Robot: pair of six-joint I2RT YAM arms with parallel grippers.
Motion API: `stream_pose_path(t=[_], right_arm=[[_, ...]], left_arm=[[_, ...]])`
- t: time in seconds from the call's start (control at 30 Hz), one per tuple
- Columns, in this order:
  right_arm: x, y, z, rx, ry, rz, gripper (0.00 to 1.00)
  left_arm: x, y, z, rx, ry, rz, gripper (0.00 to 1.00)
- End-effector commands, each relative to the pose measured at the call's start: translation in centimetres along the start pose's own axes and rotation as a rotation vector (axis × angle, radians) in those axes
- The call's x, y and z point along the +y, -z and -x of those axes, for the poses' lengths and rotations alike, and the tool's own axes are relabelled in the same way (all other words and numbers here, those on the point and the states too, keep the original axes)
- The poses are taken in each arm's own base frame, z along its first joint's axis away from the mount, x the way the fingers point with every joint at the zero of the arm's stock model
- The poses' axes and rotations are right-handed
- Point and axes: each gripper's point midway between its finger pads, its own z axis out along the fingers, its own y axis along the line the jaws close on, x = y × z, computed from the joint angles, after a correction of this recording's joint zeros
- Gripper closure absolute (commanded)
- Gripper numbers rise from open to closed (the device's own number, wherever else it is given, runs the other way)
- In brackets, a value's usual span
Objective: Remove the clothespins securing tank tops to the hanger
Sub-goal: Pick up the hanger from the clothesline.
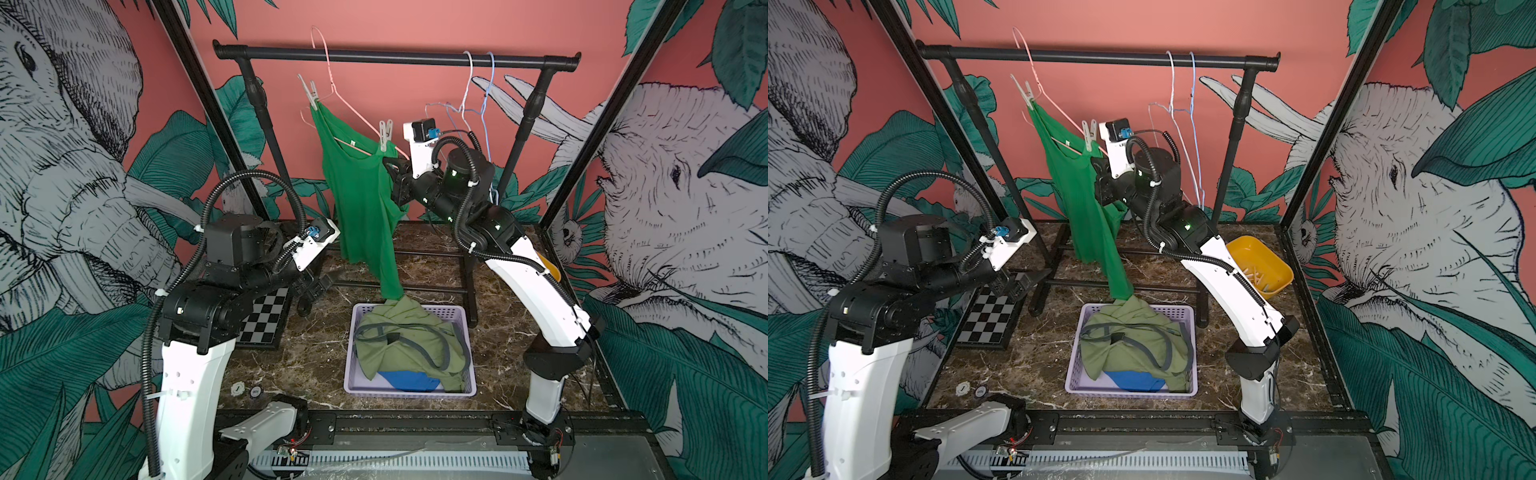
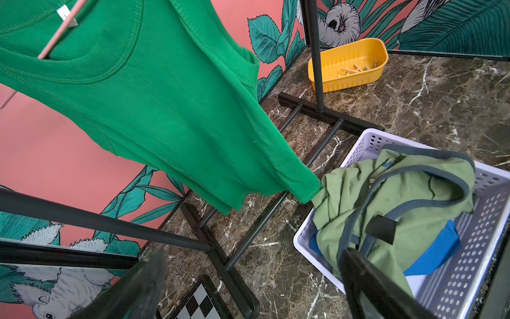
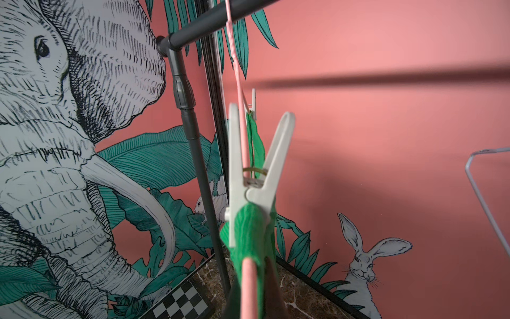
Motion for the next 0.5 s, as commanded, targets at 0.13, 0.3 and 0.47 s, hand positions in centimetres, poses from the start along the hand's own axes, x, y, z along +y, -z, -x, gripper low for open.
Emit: stream_pose_path(t=[0.13, 0.3, 0.47], right_arm=[[0.3, 2.5, 7.7, -0.248, -0.024, 0.018, 1.00], [0.5, 2.3, 8.3, -0.269, -0.030, 0.029, 1.00], [0.5, 2.7, 9.0, -0.296, -0.030, 0.030, 1.00]], left_arm=[[0.2, 0.7, 0.5, -0.010, -0.001, 0.012, 0.01], [0.2, 0.3, 0.4, -0.007, 0.002, 0.003, 0.01], [0.2, 0.3, 0.4, -0.005, 0.000, 0.003, 0.01]])
